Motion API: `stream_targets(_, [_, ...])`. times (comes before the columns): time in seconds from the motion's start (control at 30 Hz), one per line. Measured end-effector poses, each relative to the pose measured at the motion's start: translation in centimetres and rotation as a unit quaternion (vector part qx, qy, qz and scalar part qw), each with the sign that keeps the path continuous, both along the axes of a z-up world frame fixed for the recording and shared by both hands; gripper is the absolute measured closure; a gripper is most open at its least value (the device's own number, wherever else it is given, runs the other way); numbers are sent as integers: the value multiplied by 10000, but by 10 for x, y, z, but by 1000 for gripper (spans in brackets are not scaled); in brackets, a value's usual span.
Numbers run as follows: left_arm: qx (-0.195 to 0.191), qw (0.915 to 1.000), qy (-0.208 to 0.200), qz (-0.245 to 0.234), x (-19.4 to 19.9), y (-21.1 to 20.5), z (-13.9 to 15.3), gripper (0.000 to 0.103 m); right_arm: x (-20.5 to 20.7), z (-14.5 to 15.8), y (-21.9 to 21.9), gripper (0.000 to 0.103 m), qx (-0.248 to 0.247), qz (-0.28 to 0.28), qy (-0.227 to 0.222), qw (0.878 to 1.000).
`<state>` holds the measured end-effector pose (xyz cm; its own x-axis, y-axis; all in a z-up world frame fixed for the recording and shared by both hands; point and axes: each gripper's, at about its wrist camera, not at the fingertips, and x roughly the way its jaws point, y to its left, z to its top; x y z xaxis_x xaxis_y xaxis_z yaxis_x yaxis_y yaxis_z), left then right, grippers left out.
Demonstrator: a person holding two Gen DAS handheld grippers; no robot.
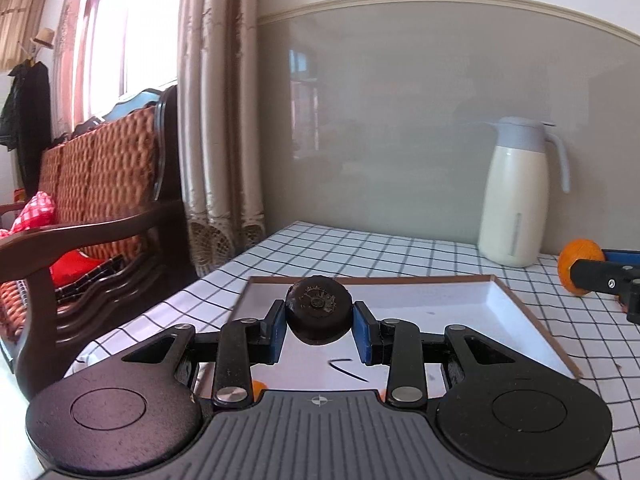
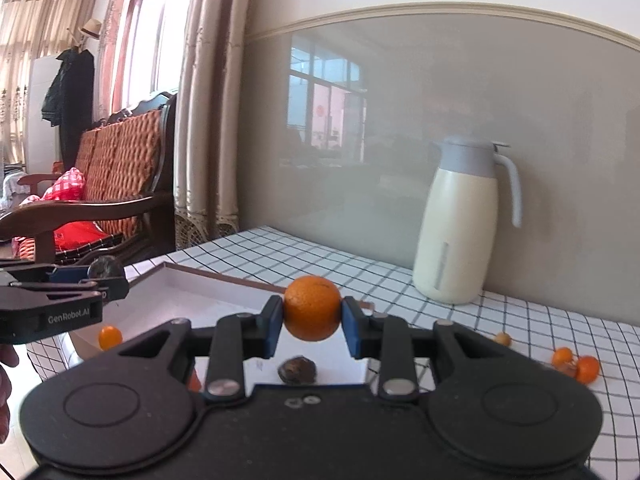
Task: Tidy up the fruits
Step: 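Lower the brown fruit into the box and open the left tool while the right tool releases the orange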
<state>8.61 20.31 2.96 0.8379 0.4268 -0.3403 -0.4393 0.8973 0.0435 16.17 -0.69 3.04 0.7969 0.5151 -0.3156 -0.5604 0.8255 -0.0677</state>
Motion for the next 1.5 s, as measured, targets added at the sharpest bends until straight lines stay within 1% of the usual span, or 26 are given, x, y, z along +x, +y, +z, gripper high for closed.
stream_targets(0.17, [13, 9999, -13, 148, 10, 18, 1, 68, 14, 3, 15, 80, 2, 82, -50, 10000])
stream_targets(0.33, [-3, 9997, 11, 248, 23, 30, -2, 68, 28, 0, 21, 80, -7, 67, 7, 10000])
stream_targets(0.7, [-160, 9993, 149, 295, 40, 46, -12, 68, 54, -11, 31, 80, -109, 73, 201, 9997])
stream_targets(0.87, [-128, 9993, 230, 276, 49, 49, -15, 68, 63, -16, 34, 80, -123, 111, 318, 9994])
stream_targets(1.17, [-179, 9989, 327, 286, 64, 54, -20, 68, 78, -21, 37, 80, -143, 111, 462, 9988])
stream_targets(1.43, [-443, 9972, 554, 256, 79, 64, -29, 68, 93, -30, 43, 80, -308, 163, 739, 9967])
stream_targets(1.5, [-446, 9968, 615, 248, 82, 64, -31, 68, 96, -33, 45, 80, -344, 172, 808, 9960])
